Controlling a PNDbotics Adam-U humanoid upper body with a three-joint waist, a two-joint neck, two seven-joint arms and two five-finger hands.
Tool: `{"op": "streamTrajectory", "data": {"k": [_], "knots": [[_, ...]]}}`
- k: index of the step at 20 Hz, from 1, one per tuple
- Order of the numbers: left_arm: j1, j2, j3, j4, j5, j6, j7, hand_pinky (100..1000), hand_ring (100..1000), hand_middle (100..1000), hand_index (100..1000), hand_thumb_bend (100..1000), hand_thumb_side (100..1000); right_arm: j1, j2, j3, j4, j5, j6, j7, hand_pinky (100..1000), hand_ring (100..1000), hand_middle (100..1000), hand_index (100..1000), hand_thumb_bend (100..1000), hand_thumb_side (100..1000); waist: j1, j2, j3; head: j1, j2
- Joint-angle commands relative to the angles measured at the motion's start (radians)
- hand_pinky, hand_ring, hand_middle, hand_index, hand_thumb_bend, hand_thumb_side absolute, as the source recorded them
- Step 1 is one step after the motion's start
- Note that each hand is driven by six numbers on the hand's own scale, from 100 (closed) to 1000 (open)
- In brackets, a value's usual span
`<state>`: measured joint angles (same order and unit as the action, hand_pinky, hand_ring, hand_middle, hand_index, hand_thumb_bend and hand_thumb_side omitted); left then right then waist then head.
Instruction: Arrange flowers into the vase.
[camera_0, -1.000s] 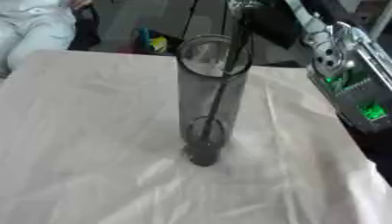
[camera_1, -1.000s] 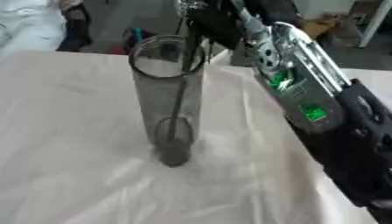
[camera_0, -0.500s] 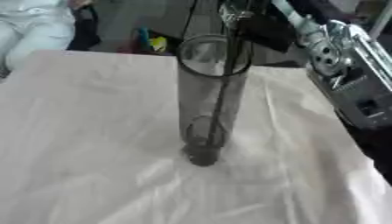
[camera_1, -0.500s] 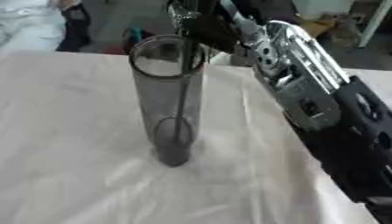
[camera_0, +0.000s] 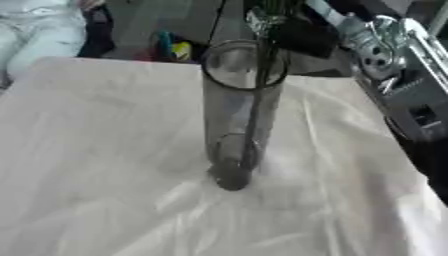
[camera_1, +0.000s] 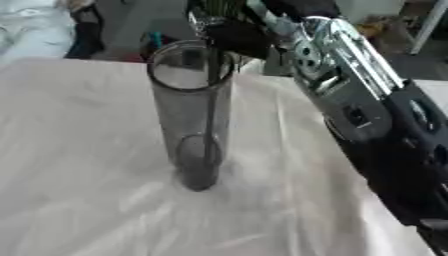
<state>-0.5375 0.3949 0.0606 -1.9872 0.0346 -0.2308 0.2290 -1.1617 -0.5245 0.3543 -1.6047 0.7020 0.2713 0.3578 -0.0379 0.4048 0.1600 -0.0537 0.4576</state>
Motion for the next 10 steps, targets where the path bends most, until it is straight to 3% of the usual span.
{"op": "streamTrajectory", "data": {"k": [1, 6, 10], "knots": [[-0.014, 0.021, 0.01, -0.013, -0.002, 0.001, 0.001, 642, 784, 781, 850, 100, 1000, -0.026, -0.019, -0.018, -0.008, -0.009, -0.031, 0.03, 802, 847, 786, 875, 202, 1000, -0.01, -0.033, 0.001, 0.0, -0.001], [-0.014, 0.022, 0.01, -0.013, -0.001, 0.002, 0.001, 642, 784, 780, 850, 100, 1000, -0.026, -0.023, -0.027, 0.0, -0.039, -0.074, 0.099, 832, 871, 799, 909, 281, 1000, -0.011, -0.037, -0.001, 0.0, -0.002], [-0.013, 0.022, 0.01, -0.013, -0.001, 0.003, 0.002, 642, 783, 779, 849, 100, 1000, -0.026, -0.027, -0.037, 0.002, -0.06, -0.084, 0.133, 838, 873, 799, 919, 291, 1000, -0.011, -0.038, -0.004, 0.001, -0.003]]}}
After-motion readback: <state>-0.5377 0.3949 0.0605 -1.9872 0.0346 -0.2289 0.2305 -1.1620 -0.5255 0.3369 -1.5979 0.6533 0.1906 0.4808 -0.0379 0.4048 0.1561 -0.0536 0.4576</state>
